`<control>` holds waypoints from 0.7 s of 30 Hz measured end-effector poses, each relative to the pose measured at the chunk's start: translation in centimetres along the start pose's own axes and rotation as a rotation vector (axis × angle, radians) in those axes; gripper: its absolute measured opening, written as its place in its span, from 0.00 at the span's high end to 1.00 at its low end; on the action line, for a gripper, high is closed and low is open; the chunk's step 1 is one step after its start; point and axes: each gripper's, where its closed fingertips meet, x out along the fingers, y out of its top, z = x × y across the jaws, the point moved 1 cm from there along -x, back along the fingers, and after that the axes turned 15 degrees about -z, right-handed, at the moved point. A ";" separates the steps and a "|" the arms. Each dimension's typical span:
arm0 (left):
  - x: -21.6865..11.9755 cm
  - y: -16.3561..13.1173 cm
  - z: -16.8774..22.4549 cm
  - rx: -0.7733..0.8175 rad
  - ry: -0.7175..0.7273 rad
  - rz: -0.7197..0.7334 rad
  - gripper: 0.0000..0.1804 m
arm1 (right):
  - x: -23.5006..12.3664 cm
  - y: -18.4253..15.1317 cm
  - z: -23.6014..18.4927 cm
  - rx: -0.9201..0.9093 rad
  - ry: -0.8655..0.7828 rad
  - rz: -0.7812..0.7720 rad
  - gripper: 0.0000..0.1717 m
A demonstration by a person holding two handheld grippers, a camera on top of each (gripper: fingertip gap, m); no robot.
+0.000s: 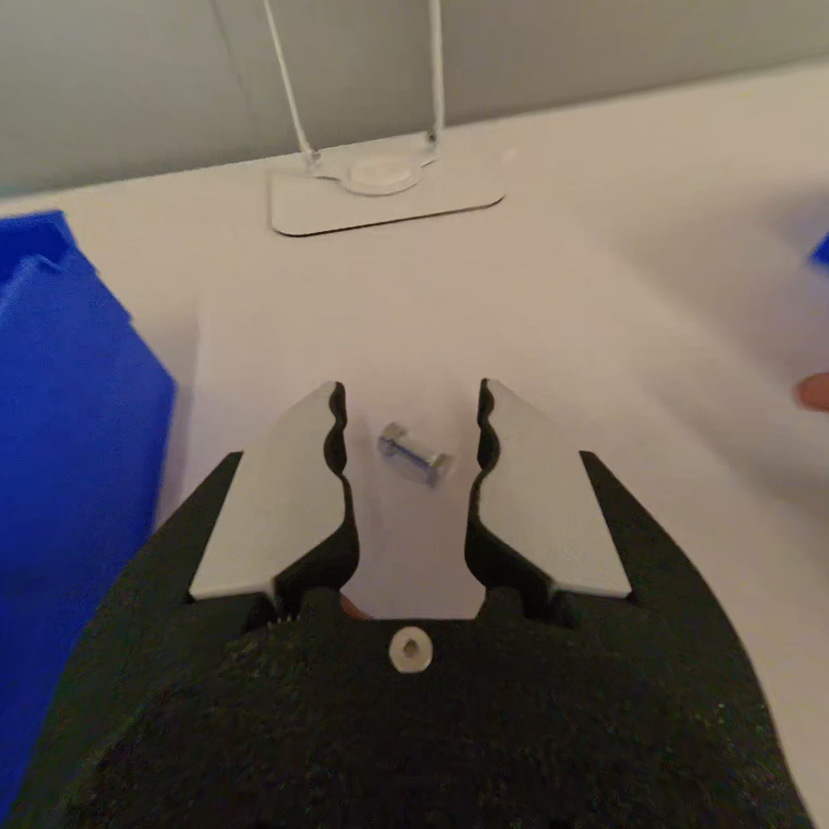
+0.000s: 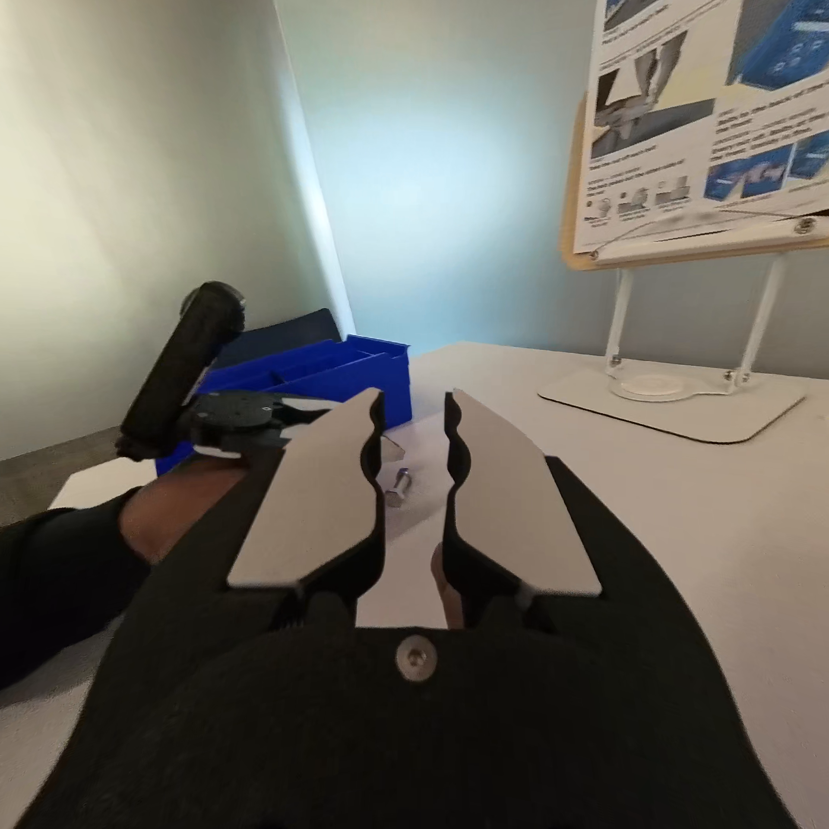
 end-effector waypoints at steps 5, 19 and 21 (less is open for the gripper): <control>1.6 -1.4 -1.1 0.145 0.193 -0.143 0.71 | 0.1 -0.6 0.1 -0.064 -0.023 -0.022 0.86; -0.3 -5.0 -2.6 0.148 0.106 -0.263 0.71 | 0.1 -0.5 -1.3 -0.247 -0.049 -0.040 0.86; -0.3 -5.0 -2.6 0.152 0.079 -0.265 0.72 | 0.2 -0.6 -1.3 -0.247 -0.045 -0.043 0.86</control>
